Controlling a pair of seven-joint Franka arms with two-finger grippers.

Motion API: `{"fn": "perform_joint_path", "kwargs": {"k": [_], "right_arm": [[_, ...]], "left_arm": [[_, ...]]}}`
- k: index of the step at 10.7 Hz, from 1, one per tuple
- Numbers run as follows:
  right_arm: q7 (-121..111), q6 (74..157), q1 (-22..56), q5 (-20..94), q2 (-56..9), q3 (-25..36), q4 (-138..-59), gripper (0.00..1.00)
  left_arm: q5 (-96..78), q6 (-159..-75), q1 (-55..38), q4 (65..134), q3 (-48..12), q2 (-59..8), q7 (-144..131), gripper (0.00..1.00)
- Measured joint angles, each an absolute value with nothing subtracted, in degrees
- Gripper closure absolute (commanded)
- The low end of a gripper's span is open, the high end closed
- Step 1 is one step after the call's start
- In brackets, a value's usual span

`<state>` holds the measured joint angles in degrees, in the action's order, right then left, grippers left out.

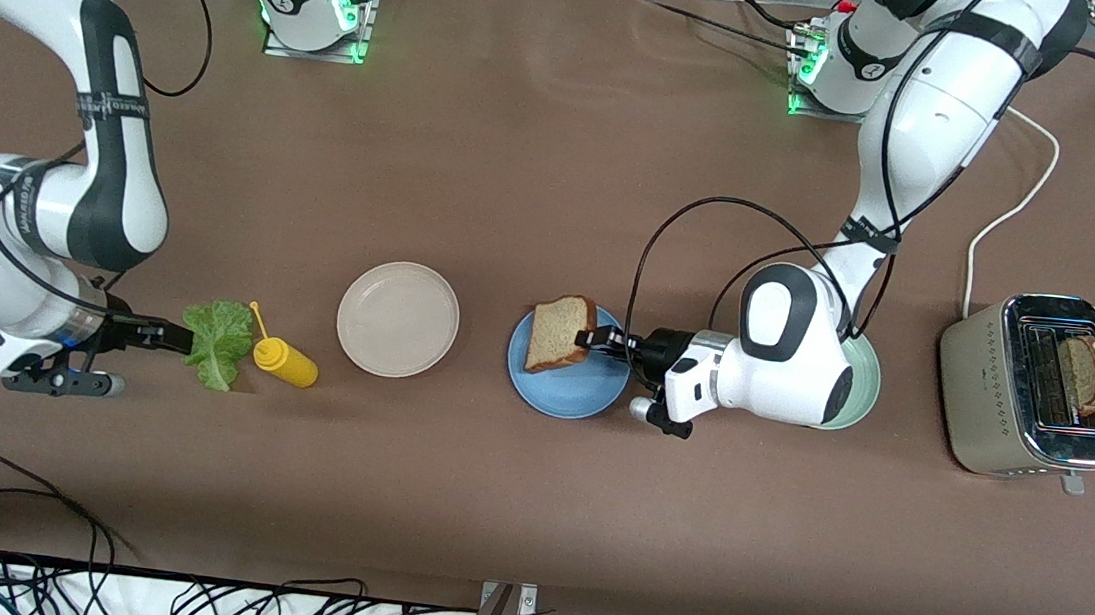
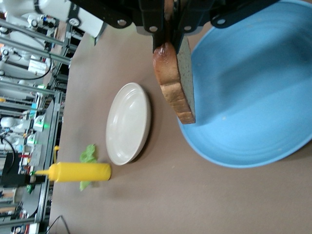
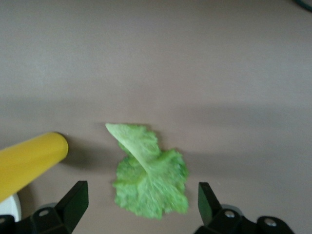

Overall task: Make sandwich in blue plate with both arms
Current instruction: 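Place the bread on the blue plate while the right gripper grasps lettuce, then lift the lettuce with the right gripper while the left gripper withdraws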

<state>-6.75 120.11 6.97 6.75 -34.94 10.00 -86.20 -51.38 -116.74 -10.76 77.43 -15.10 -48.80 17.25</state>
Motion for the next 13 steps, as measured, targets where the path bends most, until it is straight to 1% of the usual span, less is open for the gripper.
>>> {"fn": "perform_joint_path", "kwargs": {"k": [2,3,4,6,9,10,11,12,13], "right_arm": [[-7.02,122.42,7.12,8.86,-37.11,9.7,-86.15,0.0],[-7.02,123.27,7.23,9.14,-37.92,9.58,-86.13,0.0],[-7.02,123.8,7.25,9.24,-38.73,9.39,-86.13,0.0],[-7.03,124.41,7.25,9.3,-40.47,8.35,-86.13,0.0],[-7.52,126.18,7.27,9.31,-42.73,7.96,-86.12,0.06],[-8.41,126.46,7.23,9.31,-43.17,7.96,-86.12,0.17],[-9.56,126.92,7.09,9.31,-43.42,7.96,-86.11,0.39],[-10.41,127.62,6.92,9.31,-43.68,7.97,-86.11,0.51],[-11.51,128.04,6.83,9.31,-44.1,7.97,-86.11,0.54]], "left_arm": [[-51.4,-116.78,-10.42,78.21,-14.74,-50.62,22.09,1.0],[-51.45,-117.04,-10.26,78.24,-14.65,-51.55,24.31,0.87],[-51.5,-117.25,-10.09,78.24,-14.6,-52.12,25.36,0.01],[-51.52,-117.34,-9.56,78.26,-14.55,-52.43,26.05,0.0],[-51.42,-117.37,-7.53,78.25,-14.29,-52.32,26.4,0.0],[-49.75,-117.37,-6.51,78.22,-14.22,-52.13,26.53,0.0],[-48.29,-117.34,-5.64,78.13,-14.22,-51.75,26.53,0.0],[-46.28,-116.94,-5.06,78.1,-14.22,-50.99,26.38,0.0],[-42.18,-116.29,-4.36,78.06,-14.13,-49.84,25.29,0.0]]}}
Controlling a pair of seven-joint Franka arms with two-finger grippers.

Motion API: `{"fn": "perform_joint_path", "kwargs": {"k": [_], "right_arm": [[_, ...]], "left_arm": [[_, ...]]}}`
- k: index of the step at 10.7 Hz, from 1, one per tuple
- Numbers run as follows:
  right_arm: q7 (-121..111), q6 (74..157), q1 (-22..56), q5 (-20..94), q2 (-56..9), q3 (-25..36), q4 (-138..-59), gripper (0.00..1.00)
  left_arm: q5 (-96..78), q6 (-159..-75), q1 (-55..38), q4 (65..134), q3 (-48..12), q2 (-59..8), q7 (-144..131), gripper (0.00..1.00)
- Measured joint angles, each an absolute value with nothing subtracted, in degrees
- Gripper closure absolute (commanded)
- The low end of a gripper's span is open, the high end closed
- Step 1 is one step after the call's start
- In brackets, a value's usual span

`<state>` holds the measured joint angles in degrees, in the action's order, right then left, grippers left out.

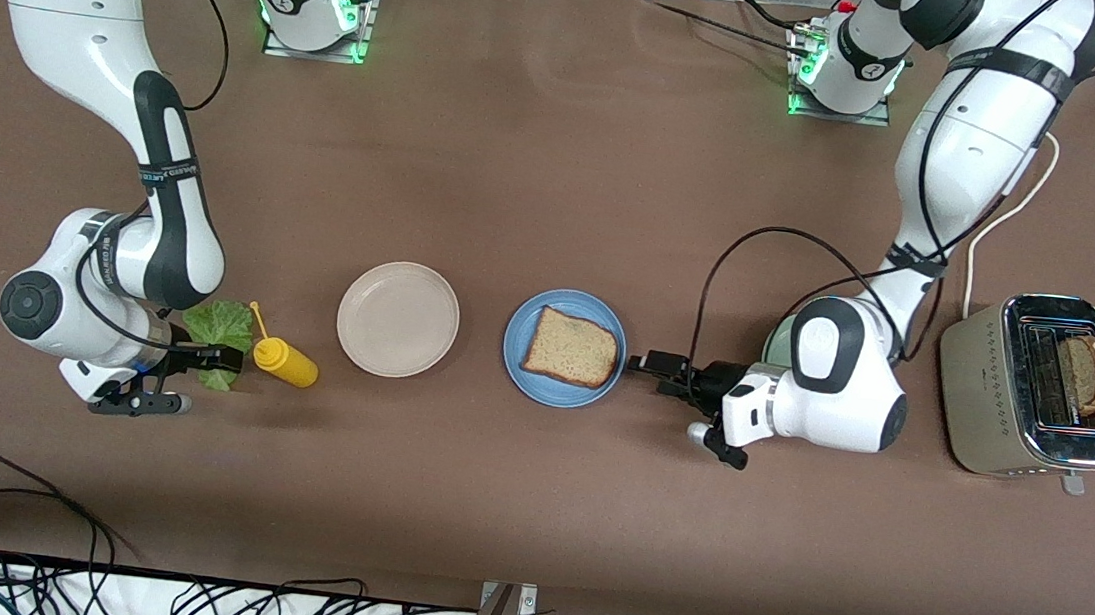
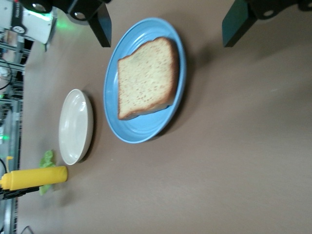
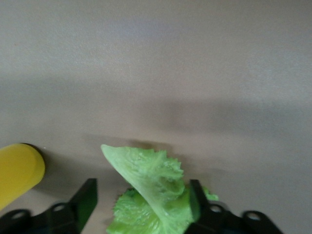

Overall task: Make sandwich in blue plate with both arms
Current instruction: 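Lift the lettuce with the right gripper while the left gripper withdraws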

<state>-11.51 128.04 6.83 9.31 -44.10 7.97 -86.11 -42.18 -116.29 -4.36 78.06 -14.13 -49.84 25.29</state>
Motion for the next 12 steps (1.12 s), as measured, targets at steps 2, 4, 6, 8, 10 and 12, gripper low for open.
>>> {"fn": "perform_joint_path", "kwargs": {"k": [2,4,6,8,10,12], "right_arm": [[-12.76,129.05,6.82,9.31,-44.95,7.97,-86.11,0.64],[-13.32,129.66,6.83,9.31,-45.64,7.97,-86.11,0.69],[-13.65,129.85,6.85,9.31,-45.74,7.97,-86.01,0.78],[-14.38,127.12,6.86,9.31,-45.48,7.95,-84.02,0.91],[-14.64,116.9,6.91,9.32,-45.19,7.93,-77.12,1.0],[-14.65,111.53,6.92,9.33,-44.19,7.89,-73.56,1.0]], "left_arm": [[-31.47,-113.48,-1.9,77.69,-13.95,-46.53,22.0,0.0],[-21.26,-110.06,1.31,77.51,-13.85,-41.06,18.42,0.0],[-15.76,-108.75,3.64,77.61,-13.47,-36.68,17.68,0.0],[-9.38,-108.47,5.9,77.64,-13.39,-33.62,17.53,0.0],[-2.65,-106.96,6.71,77.6,-13.41,-30.53,17.03,0.0],[2.7,-104.0,6.61,77.48,-13.73,-26.0,15.87,0.0]]}}
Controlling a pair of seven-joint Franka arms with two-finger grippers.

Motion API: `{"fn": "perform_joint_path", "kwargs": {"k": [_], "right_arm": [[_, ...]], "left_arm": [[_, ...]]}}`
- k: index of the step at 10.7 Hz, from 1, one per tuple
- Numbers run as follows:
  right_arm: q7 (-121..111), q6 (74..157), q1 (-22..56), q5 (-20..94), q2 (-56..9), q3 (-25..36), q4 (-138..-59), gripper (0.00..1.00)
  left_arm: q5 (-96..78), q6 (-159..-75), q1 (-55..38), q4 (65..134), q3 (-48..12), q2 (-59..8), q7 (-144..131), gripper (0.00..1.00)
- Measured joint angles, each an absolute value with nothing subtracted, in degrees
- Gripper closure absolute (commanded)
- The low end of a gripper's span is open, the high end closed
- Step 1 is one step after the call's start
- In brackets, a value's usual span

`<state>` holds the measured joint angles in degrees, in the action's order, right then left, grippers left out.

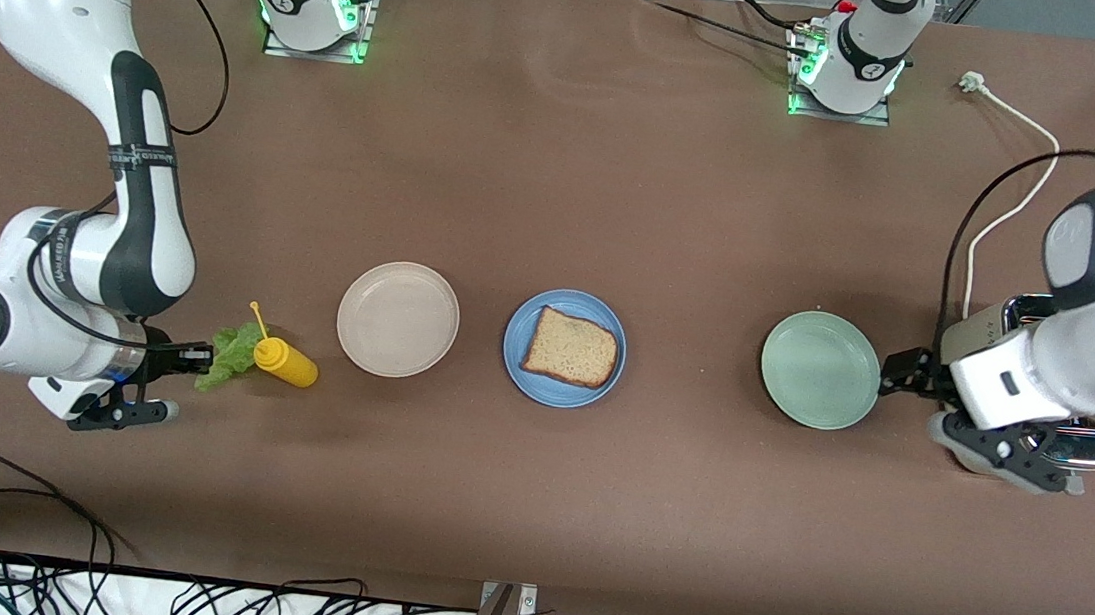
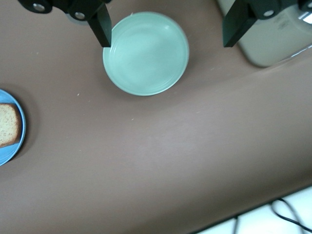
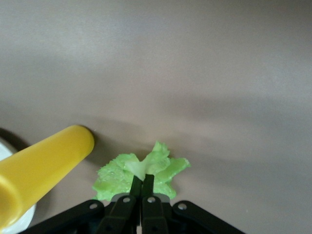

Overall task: Make sandwich in blue plate with both arms
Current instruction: 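Lift the lettuce with the right gripper while the left gripper withdraws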

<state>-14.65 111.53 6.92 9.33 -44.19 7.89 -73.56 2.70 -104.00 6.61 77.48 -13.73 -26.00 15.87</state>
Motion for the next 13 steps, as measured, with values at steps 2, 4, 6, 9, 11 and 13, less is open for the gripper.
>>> {"fn": "perform_joint_path", "kwargs": {"k": [2,4,6,9,11,13], "right_arm": [[-15.06,108.22,6.84,9.33,-43.65,7.95,-71.84,1.0],[-16.32,104.41,6.7,9.33,-43.57,8.04,-68.84,1.0],[-17.12,99.62,6.11,9.34,-42.59,8.05,-65.3,1.0],[-18.1,90.72,4.91,12.58,-38.19,8.04,-60.92,1.0],[-18.12,87.51,4.78,13.03,-35.0,7.97,-60.61,1.0],[-15.46,86.46,5.98,13.22,-33.59,7.63,-60.61,1.0]], "left_arm": [[4.55,-99.37,6.37,77.49,-13.82,-20.87,13.88,0.0],[4.57,-96.26,6.37,77.6,-13.79,-17.08,12.21,0.0],[4.57,-95.51,5.95,78.11,-12.92,-13.56,11.57,0.0],[3.74,-94.98,0.78,84.22,-7.6,-6.43,11.2,0.0],[1.06,-94.94,-0.98,89.34,-6.72,-2.12,8.91,0.0],[1.01,-94.94,-1.52,91.42,-6.46,-0.08,7.85,0.0]]}}
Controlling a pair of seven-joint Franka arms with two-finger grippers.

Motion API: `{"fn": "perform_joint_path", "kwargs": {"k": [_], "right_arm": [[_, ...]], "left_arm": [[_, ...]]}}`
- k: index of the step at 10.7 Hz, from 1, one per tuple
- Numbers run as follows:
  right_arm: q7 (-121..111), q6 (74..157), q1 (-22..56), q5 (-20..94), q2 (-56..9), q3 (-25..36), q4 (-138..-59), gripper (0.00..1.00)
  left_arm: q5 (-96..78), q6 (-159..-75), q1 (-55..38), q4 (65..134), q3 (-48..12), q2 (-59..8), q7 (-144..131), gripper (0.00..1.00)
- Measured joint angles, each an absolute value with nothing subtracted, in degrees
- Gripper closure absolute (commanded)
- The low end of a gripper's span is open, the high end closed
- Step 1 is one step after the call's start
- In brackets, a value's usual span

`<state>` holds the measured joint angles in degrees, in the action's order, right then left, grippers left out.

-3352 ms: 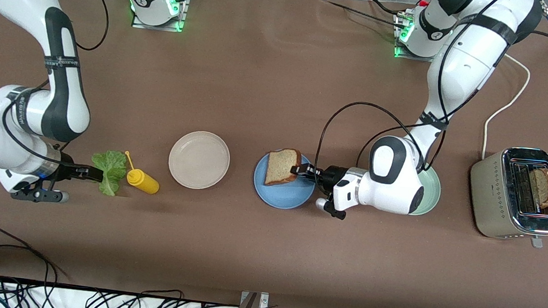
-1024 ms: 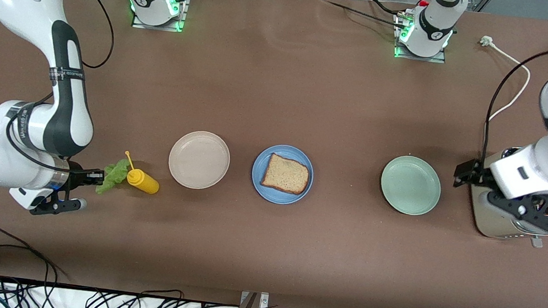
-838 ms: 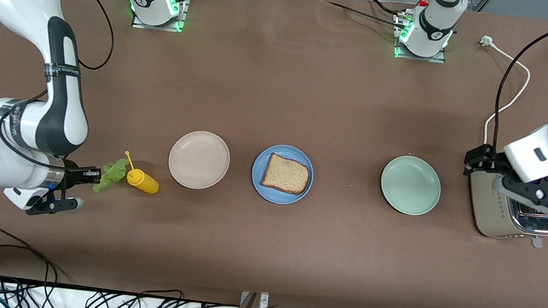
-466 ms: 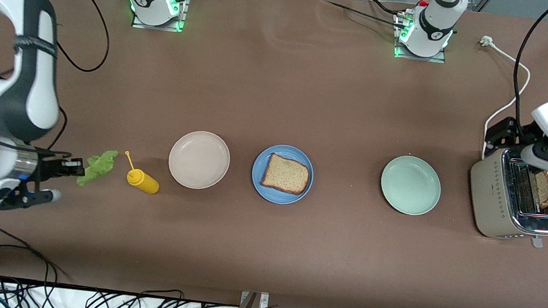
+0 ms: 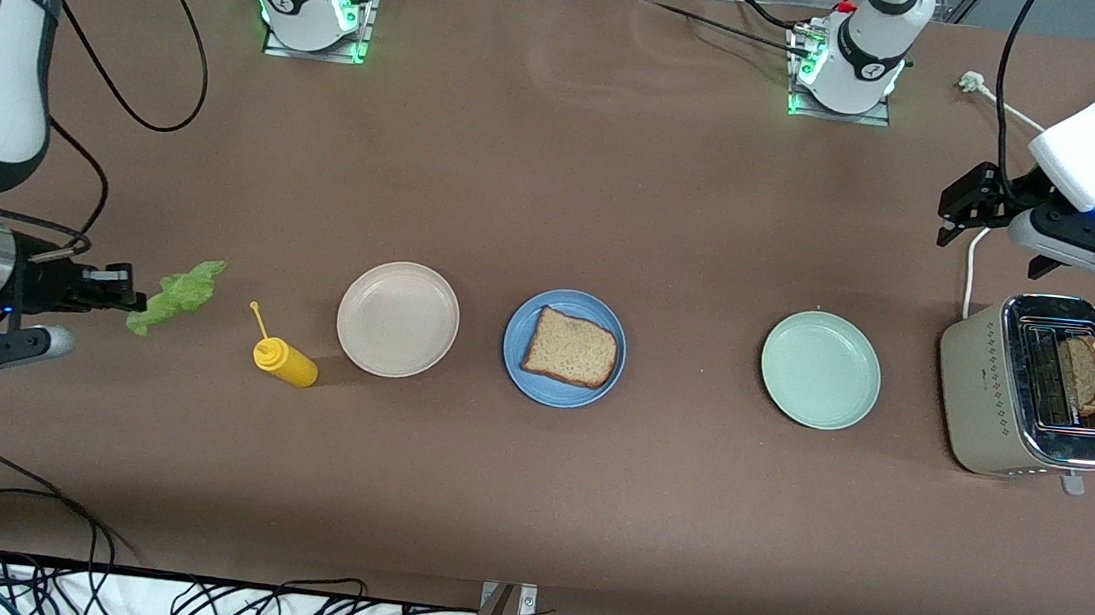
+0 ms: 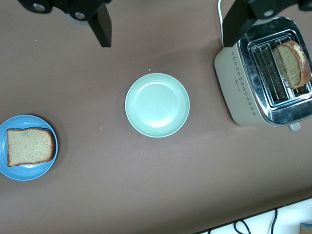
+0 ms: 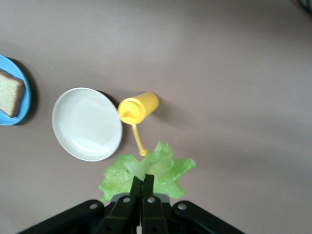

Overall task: Make sandwich in blue plate with both arms
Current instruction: 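Lift the lettuce with the right gripper while the left gripper withdraws, then carry the lettuce with the right gripper and lay it on the bread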

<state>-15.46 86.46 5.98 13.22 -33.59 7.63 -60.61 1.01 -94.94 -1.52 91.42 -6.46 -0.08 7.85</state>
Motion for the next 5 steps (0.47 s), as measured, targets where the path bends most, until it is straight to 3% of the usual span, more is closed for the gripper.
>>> {"fn": "perform_joint_path", "kwargs": {"k": [5], "right_arm": [[3.64,86.05,18.29,13.09,-33.58,7.28,-60.62,1.0]], "left_arm": [[1.55,-90.94,-1.43,91.24,-5.32,0.25,7.61,0.0]]}}
